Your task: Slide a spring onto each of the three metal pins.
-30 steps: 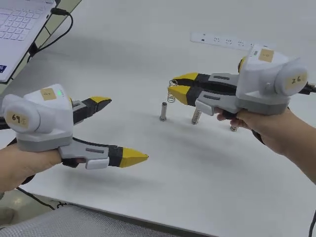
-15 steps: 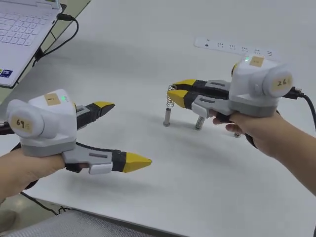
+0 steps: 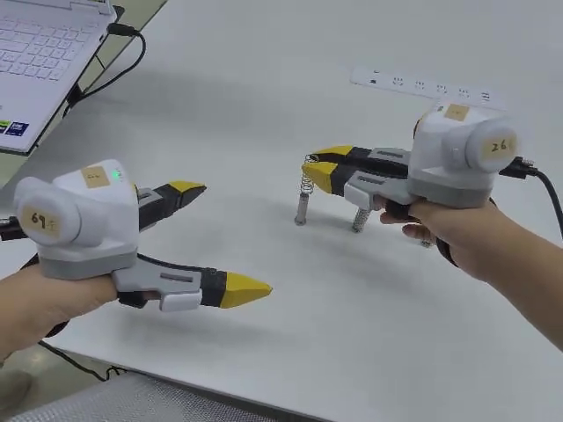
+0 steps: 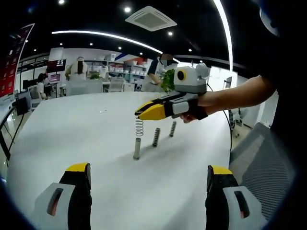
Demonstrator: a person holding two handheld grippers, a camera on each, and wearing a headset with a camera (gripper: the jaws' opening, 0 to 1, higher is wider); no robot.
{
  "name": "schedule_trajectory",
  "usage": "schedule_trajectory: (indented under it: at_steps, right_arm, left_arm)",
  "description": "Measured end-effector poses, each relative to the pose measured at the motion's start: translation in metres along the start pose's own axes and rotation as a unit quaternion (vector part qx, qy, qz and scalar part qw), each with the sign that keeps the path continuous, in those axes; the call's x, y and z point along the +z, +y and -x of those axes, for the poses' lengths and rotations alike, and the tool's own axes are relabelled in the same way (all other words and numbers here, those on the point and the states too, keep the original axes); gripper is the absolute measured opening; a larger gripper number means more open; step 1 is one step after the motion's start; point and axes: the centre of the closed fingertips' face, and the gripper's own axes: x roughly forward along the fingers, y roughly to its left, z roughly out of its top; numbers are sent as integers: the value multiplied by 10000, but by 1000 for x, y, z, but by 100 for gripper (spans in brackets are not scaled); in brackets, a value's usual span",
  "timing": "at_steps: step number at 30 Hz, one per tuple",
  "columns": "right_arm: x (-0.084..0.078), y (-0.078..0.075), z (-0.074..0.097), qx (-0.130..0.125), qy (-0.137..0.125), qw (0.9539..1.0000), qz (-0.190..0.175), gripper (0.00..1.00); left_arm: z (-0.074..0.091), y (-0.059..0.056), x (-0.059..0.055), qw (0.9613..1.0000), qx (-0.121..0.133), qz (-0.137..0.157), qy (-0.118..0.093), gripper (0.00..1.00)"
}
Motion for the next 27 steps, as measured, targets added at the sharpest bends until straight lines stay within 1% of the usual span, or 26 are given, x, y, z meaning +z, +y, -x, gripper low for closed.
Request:
schedule_trajectory:
  at_steps: [4, 10, 27]
  right_arm:
    - [-3, 0, -1, 1, 29, 10000, -8, 8]
    - [-4, 0, -2, -10, 32, 10000, -19, 8]
    - [-11, -1, -6, 1, 106, 9999, -56, 8]
  left_arm:
    - [0, 1, 2, 10000, 7, -12, -13, 98]
    - [0, 0, 3, 10000, -6, 50, -57, 98]
    - [2, 0, 1, 10000, 1, 44, -31, 98]
